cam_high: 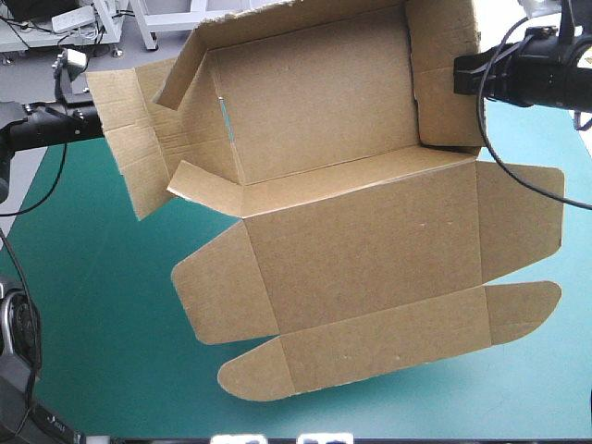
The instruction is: Fold the box
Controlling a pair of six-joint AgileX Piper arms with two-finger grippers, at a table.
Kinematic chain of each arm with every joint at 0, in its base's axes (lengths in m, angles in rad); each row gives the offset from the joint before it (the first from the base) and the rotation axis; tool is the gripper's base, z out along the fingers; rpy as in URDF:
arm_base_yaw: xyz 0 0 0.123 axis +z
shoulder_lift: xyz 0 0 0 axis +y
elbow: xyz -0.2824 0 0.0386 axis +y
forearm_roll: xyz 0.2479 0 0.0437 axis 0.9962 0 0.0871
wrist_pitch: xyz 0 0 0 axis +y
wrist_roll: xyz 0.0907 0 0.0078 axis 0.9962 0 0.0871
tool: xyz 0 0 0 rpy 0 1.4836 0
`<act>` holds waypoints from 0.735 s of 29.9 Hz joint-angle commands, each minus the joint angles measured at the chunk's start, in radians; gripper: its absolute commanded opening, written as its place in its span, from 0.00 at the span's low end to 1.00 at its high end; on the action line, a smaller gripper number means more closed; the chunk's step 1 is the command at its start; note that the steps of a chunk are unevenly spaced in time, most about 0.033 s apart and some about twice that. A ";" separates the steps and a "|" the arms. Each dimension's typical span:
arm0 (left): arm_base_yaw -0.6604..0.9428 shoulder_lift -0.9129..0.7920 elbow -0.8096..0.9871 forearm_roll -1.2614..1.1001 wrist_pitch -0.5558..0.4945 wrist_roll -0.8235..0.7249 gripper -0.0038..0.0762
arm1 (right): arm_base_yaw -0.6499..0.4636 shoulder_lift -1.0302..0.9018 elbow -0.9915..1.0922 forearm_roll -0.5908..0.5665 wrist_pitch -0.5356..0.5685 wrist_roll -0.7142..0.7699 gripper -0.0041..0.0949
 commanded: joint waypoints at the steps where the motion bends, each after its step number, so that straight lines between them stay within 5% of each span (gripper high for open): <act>1: -0.056 -0.097 -0.024 -0.090 0.072 0.009 0.03 | -0.003 -0.024 -0.026 0.044 -0.059 0.002 0.04; 13: -0.065 -0.263 -0.024 -0.066 0.072 0.009 0.03 | -0.003 0.075 -0.026 0.197 -0.140 -0.043 0.04; 22: -0.065 -0.263 -0.024 -0.070 0.072 -0.022 0.04 | -0.003 0.108 -0.026 0.176 -0.180 -0.057 0.04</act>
